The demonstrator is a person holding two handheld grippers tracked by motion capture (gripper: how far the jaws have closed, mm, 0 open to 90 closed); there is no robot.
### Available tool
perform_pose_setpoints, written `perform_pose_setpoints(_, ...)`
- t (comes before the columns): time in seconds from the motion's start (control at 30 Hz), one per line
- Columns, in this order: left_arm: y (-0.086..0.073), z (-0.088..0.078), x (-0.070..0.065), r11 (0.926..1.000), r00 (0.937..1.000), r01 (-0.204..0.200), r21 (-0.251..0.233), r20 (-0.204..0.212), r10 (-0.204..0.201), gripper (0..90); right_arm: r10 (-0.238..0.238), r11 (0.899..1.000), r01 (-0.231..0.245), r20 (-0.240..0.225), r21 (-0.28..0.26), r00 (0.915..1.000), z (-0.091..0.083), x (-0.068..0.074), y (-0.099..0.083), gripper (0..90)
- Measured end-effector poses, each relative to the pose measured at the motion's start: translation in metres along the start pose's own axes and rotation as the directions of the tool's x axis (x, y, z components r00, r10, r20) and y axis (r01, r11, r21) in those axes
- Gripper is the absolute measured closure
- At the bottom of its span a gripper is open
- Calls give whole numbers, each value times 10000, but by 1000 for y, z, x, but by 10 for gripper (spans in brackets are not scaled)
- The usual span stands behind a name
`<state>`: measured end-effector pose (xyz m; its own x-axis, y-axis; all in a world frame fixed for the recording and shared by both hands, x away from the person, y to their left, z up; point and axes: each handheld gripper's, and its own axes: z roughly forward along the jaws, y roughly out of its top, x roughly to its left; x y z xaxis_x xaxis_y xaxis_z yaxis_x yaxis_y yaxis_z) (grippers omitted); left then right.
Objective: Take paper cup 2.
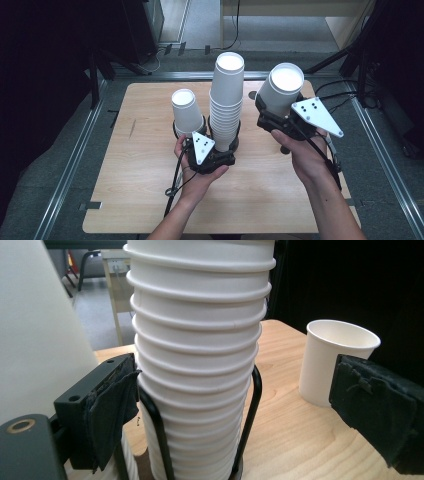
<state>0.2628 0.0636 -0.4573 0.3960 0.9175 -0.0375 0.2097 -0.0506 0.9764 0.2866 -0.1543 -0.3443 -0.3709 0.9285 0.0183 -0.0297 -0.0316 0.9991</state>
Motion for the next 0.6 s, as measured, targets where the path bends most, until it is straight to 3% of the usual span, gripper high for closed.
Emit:
perform_pose_setpoints(0.2,-2,-13,1,10000,10000,13,84,87,-14,61,-381,9990,382,-48,235,9993,-11,1,-22,119)
perform_pose_setpoints(0.4,-11,-30,1,9997,9989,-51,218,462,40,61,-956,9942,955,-12,497,9954,-24,6,-47,119)
perform_pose_setpoints(0.57,-18,-40,6,9994,9983,-47,339,587,27,60,-1801,9815,1787,144,683,9835,-34,10,-66,119)
perform_pose_setpoints(0.6,-19,-41,7,9994,9983,-28,358,580,7,61,-2143,9745,2123,204,722,9766,-36,12,-71,118)
